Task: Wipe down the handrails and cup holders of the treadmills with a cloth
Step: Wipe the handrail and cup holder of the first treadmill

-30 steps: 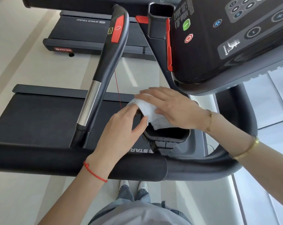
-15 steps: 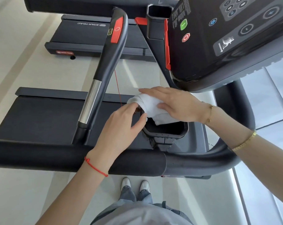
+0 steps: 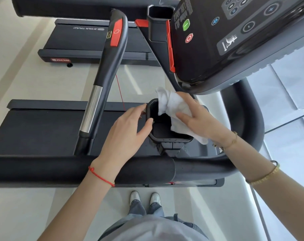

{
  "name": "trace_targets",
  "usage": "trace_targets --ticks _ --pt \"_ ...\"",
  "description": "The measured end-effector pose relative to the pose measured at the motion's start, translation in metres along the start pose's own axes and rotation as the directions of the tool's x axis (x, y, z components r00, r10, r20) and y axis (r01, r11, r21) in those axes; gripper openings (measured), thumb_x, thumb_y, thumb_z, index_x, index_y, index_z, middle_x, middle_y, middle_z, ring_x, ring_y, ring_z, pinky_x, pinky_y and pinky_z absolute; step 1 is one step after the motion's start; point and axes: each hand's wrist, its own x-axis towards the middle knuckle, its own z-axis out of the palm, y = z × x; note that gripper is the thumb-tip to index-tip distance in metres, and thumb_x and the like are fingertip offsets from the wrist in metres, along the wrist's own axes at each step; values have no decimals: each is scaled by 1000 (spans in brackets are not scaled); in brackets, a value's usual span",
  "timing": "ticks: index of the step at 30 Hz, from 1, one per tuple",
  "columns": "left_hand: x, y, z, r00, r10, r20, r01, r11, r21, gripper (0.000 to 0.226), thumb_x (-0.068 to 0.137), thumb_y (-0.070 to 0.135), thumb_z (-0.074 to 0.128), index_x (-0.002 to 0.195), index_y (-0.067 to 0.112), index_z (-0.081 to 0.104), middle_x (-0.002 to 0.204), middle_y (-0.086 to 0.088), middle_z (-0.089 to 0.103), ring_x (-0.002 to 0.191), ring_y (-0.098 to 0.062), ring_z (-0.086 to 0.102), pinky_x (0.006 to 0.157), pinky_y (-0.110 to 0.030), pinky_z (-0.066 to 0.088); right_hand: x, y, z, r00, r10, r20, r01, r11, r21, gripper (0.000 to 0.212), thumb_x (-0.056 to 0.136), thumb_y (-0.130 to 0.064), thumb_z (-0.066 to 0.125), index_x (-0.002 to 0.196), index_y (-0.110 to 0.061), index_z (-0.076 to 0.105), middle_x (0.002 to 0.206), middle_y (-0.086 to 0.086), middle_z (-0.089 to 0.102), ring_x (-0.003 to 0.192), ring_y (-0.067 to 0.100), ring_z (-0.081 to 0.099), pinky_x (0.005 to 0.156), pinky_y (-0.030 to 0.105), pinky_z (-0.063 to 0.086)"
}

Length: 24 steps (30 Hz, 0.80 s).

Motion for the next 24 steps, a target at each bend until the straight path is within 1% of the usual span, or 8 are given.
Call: trace_targets --ticks 5,8,10,14,16,19,23,24 --pt "1 -1 0 1000 22 4 -22 999 34 50 98 43 45 144 25 44 128 7 58 119 -12 54 100 -33 46 -35 -1 16 991 114 -68 -104 986 134 76 96 -13 50 154 -31 3 154 8 29 131 26 41 96 26 31" --pt "3 0 -2 999 47 12 -47 997 58 52 99 40 46 148 23 39 136 5 53 124 -12 50 102 -30 43 -18 -4 6 990 134 -32 -127 977 169 69 96 -11 49 151 -30 12 137 6 45 116 19 47 87 25 36" --pt "4 1 -3 998 60 22 -61 996 62 54 99 37 46 150 23 34 142 6 49 128 -11 47 103 -26 38 -10 -9 0 989 145 -7 -139 961 239 64 97 -11 49 149 -32 19 131 2 48 121 18 46 92 28 36" --pt "9 5 -4 996 82 42 -84 995 55 54 100 33 47 151 22 33 143 5 48 129 -12 46 105 -29 40 -33 -7 14 983 170 -64 -155 967 201 69 97 -16 50 152 -28 9 132 3 47 116 18 48 90 23 36" --pt "9 4 -2 996 79 35 -81 996 39 53 100 33 48 150 23 35 141 6 49 128 -12 48 104 -29 41 -44 -5 20 978 193 -79 -171 958 229 67 98 -20 50 150 -27 8 136 2 44 115 15 49 79 11 38" --pt "8 2 -1 997 77 21 -77 997 13 53 99 32 50 149 24 37 141 7 49 126 -10 48 101 -23 38 -25 -5 8 980 194 -35 -182 959 218 60 99 -16 48 148 -22 14 122 4 48 106 16 52 70 15 39" --pt "8 0 0 997 69 15 -69 997 -16 52 98 33 50 149 26 38 139 9 50 123 -7 48 98 -20 37 -13 -14 -2 988 154 9 -151 949 278 55 98 -8 46 146 -21 21 126 -2 45 102 -13 50 73 7 43" --pt "8 0 1 998 68 15 -67 998 -20 52 98 34 50 148 27 38 139 10 50 121 -6 48 96 -19 36 -20 -13 1 985 175 -2 -168 944 284 52 99 -11 47 143 -22 22 125 0 49 99 -11 52 77 9 45"
